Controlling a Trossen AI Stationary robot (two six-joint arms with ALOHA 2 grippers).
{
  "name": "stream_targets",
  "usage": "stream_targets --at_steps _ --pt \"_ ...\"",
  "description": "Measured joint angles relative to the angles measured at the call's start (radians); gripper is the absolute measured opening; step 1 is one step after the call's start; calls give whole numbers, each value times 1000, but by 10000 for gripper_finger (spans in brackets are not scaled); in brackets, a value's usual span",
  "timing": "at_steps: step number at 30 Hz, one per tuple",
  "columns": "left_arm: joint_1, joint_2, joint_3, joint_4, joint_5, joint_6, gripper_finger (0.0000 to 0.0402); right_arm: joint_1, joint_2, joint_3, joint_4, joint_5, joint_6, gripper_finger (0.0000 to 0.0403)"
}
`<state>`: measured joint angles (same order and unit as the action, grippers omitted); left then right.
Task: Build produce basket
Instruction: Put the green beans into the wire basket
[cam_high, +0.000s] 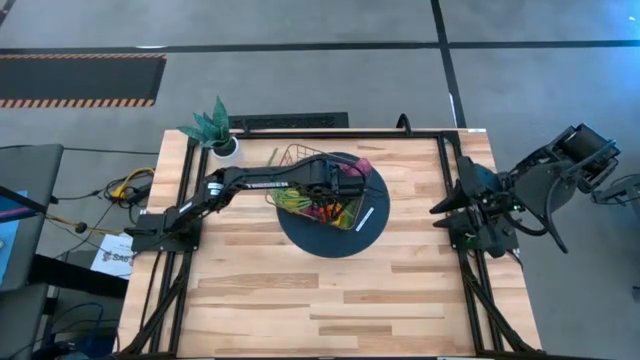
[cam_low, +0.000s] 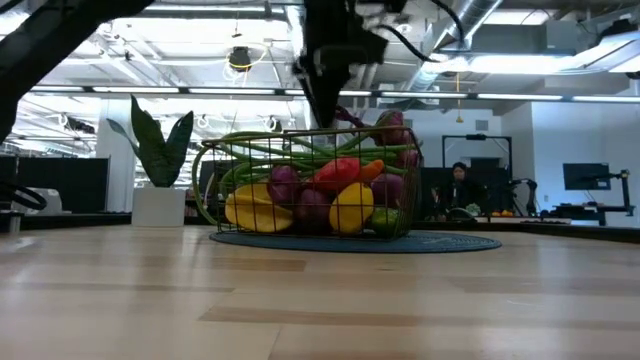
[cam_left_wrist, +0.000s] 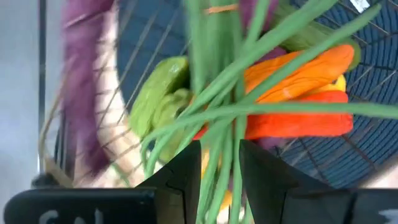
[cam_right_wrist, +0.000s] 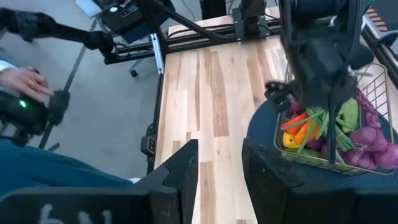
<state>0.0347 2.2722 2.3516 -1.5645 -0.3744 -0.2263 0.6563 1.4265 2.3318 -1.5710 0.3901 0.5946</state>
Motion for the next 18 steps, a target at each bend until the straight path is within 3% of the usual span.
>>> stream_targets --at_steps 6,12,18 --pt "-42 -126 0 -7 -15 -137 96 6 0 0 0 -2 -24 143" --pt "-93 -280 -7 -4 -122 -251 96 5 0 0 0 -2 -43 143" --pt "-118 -422 -224 -4 -159 -293 96 5 0 0 0 -2 -43 143"
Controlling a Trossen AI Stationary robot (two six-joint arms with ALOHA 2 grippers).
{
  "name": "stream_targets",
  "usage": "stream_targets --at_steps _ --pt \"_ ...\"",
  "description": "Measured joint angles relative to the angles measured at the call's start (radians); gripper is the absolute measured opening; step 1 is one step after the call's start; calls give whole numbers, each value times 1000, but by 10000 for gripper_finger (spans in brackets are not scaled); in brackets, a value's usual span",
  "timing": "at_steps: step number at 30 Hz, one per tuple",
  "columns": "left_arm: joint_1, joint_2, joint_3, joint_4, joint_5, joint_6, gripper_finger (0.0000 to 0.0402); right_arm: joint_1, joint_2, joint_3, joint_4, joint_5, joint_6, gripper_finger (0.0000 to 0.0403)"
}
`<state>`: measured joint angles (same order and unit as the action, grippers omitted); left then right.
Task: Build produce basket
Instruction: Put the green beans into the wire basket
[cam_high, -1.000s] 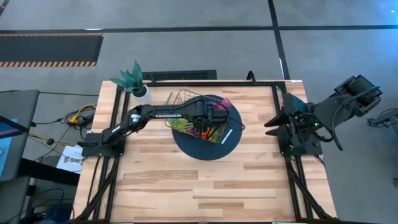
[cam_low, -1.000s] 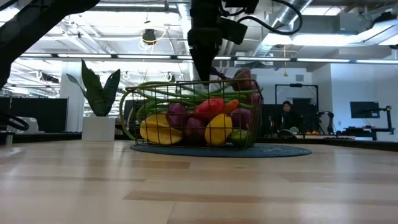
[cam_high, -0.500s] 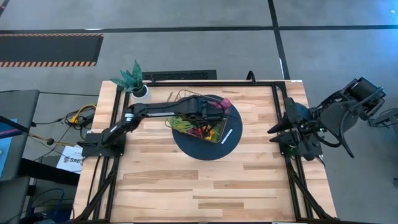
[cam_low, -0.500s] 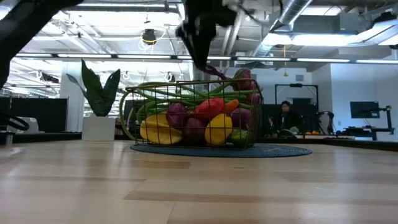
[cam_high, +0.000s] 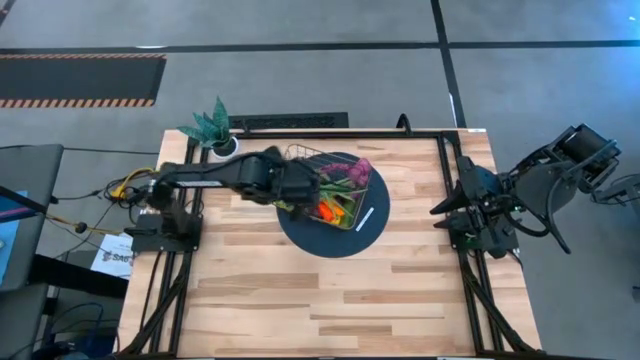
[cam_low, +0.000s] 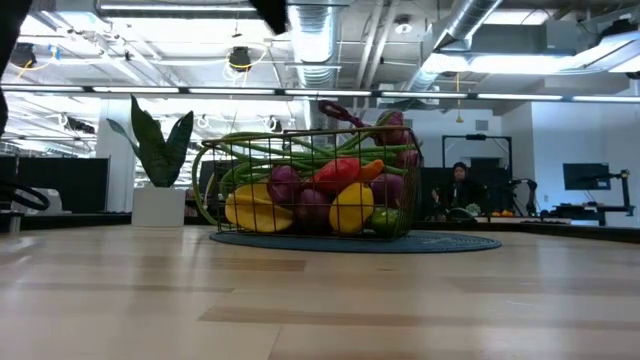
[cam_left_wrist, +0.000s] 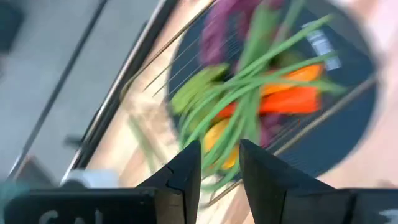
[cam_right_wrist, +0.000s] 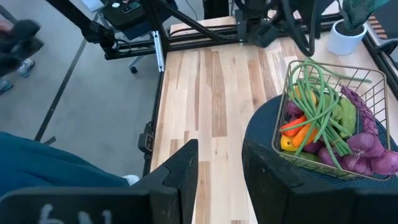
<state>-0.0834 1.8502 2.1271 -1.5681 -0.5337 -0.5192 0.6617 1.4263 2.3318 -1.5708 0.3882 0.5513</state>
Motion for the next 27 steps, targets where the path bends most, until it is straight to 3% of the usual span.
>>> stream_targets --at_steps 4,7,11,17,20,23,27 --pt "19 -150 -300 -2 -70 -200 88 0 0 0 0 2 -1 143" --pt "51 -300 -530 7 -25 -356 60 -3 2 0 0 4 -2 143" --pt "104 -507 -796 159 106 -518 10 -4 2 0 0 15 -2 143" --pt "205 -744 -1124 566 333 -550 7 -10 3 0 0 57 -3 143" --pt "275 -810 -1265 655 434 -618 2 -19 3 0 0 59 -2 143" --pt "319 -843 -1383 724 480 -637 2 -26 3 0 0 59 -2 143" --pt "339 -857 -1474 905 462 -596 1 -31 3 0 0 59 -2 143"
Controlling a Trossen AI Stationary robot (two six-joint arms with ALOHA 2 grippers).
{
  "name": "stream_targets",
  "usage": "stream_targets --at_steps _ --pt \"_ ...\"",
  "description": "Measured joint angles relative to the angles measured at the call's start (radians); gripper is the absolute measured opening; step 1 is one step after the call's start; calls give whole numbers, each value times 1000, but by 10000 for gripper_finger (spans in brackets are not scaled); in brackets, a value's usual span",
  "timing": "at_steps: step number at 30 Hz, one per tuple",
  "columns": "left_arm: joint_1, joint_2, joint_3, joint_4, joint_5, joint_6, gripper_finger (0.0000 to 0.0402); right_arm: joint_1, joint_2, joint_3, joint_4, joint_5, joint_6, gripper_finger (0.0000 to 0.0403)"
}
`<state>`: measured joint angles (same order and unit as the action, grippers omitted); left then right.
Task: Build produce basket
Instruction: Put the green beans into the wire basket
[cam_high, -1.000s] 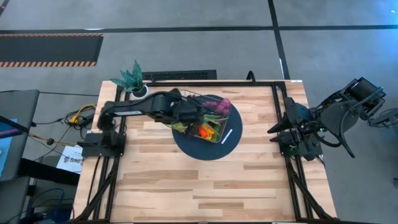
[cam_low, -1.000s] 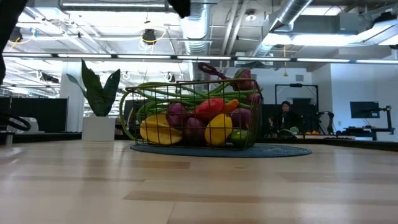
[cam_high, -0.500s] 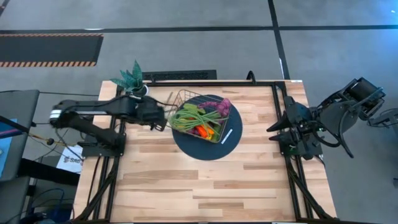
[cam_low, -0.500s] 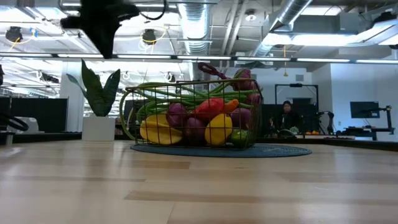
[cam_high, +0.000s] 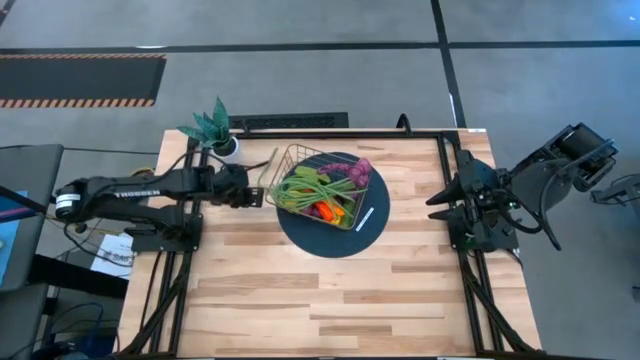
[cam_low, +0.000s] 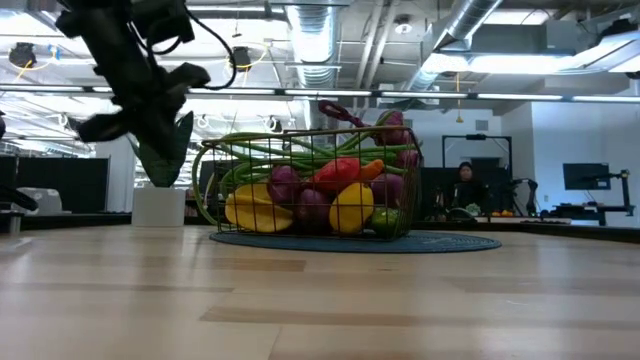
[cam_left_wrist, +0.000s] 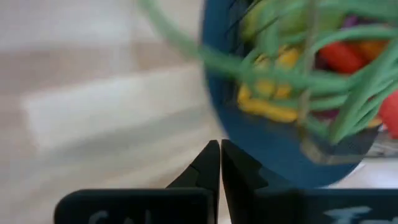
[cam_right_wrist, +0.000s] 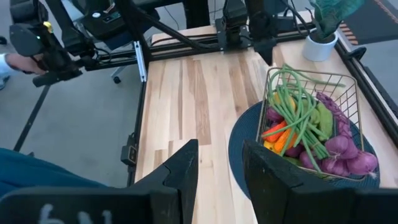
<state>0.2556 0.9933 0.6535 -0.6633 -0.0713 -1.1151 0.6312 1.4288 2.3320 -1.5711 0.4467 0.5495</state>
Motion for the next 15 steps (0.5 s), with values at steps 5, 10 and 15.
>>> stream_targets --at_steps 5,10,15 --pt "-11 8 -23 135 -78 202 2 0 0 0 0 0 24 143" --pt "-34 8 -24 158 -151 393 3 0 0 0 1 -1 50 143" --pt "-41 8 -24 106 -178 518 3 0 0 0 3 -1 55 143"
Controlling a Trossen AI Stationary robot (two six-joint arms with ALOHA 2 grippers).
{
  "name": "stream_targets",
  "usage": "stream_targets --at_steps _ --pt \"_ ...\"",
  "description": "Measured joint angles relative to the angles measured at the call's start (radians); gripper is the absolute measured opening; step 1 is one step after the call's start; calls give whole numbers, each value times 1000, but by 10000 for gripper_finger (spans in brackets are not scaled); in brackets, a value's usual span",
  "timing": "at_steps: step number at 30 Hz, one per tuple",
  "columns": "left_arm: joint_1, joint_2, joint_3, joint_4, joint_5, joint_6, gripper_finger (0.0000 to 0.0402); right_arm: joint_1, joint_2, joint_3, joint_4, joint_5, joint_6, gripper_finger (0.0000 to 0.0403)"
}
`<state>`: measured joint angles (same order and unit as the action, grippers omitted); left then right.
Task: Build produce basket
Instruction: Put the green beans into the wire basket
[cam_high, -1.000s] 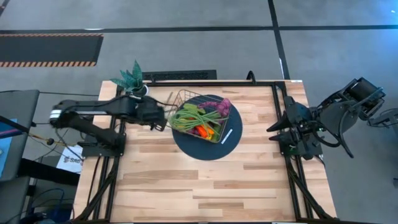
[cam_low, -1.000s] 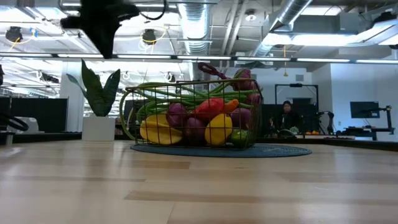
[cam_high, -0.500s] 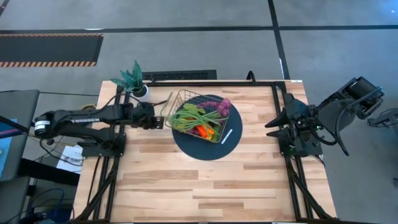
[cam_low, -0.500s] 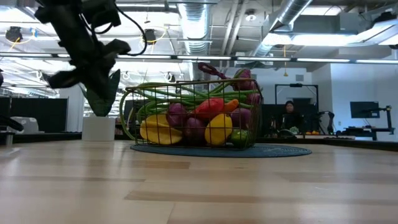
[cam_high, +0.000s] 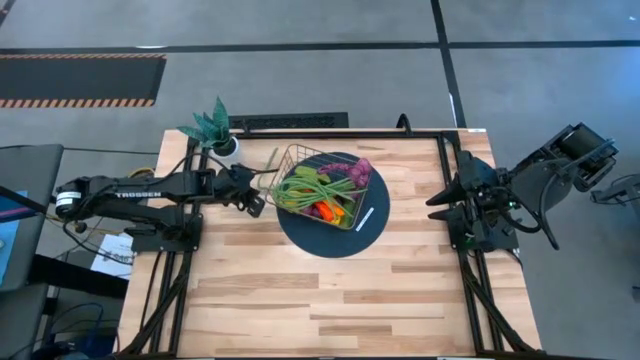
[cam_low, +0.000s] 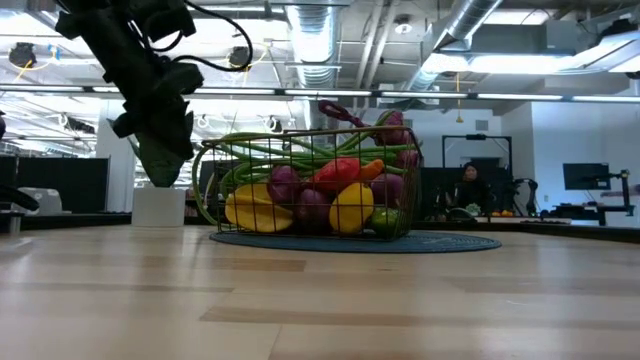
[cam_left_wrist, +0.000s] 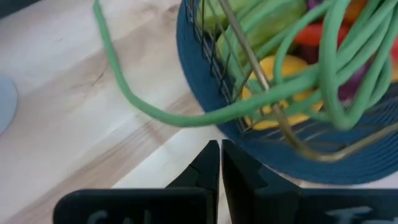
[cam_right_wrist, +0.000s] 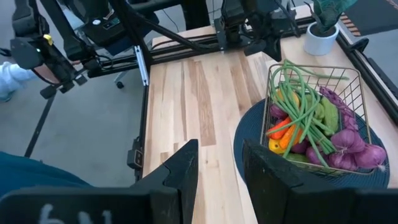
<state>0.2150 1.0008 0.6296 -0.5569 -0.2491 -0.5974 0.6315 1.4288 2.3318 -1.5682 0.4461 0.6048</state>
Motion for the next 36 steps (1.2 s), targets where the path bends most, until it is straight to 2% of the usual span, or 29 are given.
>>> stream_targets --at_steps 6,9,12,16,19,22,26,29,32,36 --pt "1 0 0 -61 4 67 3 0 0 0 30 0 0 143" --pt "1 0 0 -119 -61 72 3 0 0 0 47 0 0 143" --pt "3 0 0 -153 -143 -9 3 0 0 0 51 0 0 143" --pt "31 0 0 -149 -147 -64 2 0 0 0 51 0 2 143" --pt "81 0 -28 -149 -90 -134 2 0 0 0 51 0 23 143" --pt "137 0 -105 -126 30 -181 2 0 0 0 51 0 25 143" --pt "188 0 -228 44 174 -218 2 0 0 0 51 0 25 143" --pt "213 -8 -285 171 219 -266 1 0 0 0 51 0 26 143" --pt "248 -8 -314 227 243 -316 0 0 0 0 51 0 26 143" --pt "328 -7 -326 286 337 -332 0 0 0 0 51 0 25 143"
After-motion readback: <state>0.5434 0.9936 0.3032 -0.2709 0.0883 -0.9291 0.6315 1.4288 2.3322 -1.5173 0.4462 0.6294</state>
